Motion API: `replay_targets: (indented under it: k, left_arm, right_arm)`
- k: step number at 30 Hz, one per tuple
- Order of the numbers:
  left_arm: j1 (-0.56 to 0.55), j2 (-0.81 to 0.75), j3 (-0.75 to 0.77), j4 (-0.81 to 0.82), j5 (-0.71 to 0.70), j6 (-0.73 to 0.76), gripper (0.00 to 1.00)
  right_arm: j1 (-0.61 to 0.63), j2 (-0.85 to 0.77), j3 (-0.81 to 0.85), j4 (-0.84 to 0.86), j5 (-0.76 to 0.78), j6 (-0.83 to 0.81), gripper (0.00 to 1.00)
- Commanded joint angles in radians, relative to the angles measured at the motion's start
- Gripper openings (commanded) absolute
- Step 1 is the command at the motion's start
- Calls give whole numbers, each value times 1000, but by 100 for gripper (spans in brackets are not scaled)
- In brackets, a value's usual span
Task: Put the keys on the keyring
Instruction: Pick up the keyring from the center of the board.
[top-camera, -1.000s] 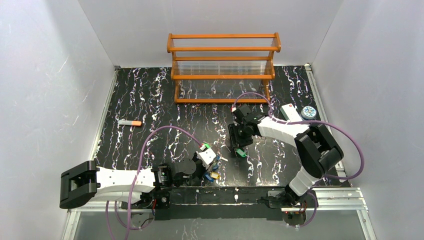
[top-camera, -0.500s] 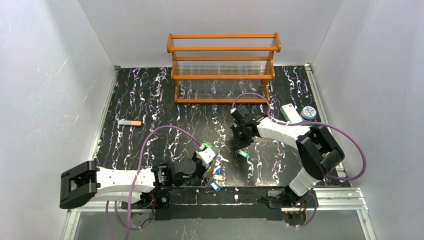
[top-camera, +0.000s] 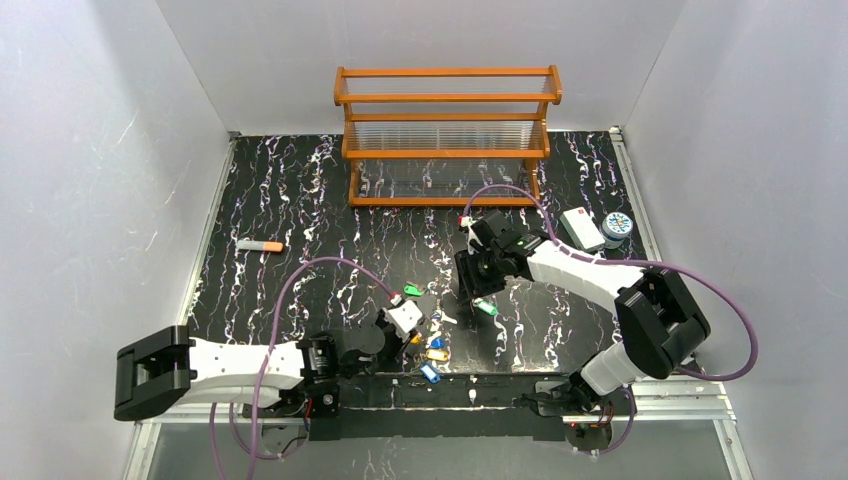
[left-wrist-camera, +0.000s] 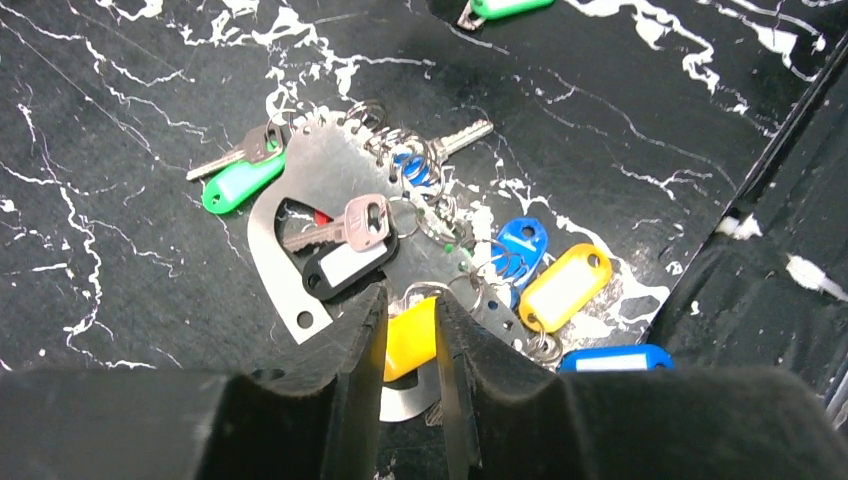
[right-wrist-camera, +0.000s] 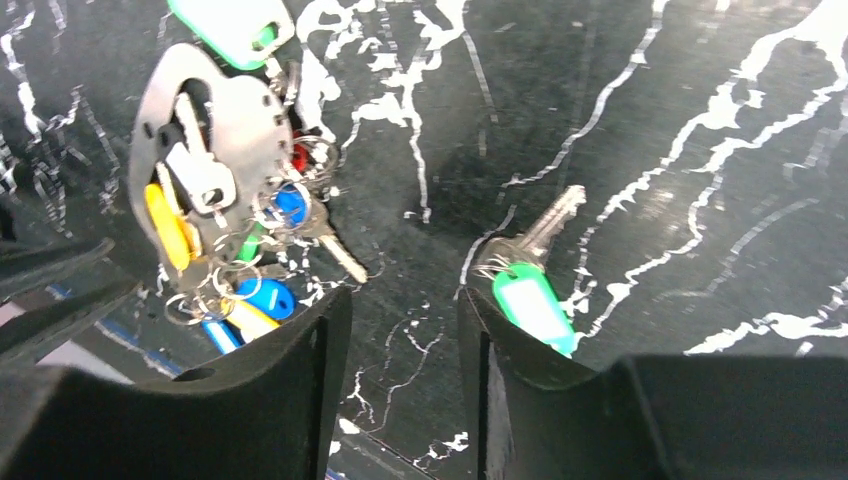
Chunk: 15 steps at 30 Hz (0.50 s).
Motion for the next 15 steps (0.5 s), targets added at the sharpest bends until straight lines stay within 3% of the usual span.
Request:
replay_targets:
  k: [1, 10, 15]
  left_arm:
    - [1, -33, -18, -37, 11, -1, 24]
    - [1, -32, -33, 10, 226, 278, 27]
    - [1, 3, -47, 61, 223, 386, 27]
  right_arm:
    - [9, -27, -28, 70, -147, -41, 53]
    - [16, -71, -70, 120, -200, -79, 59]
    - [15, -74, -77, 126, -215, -81, 60]
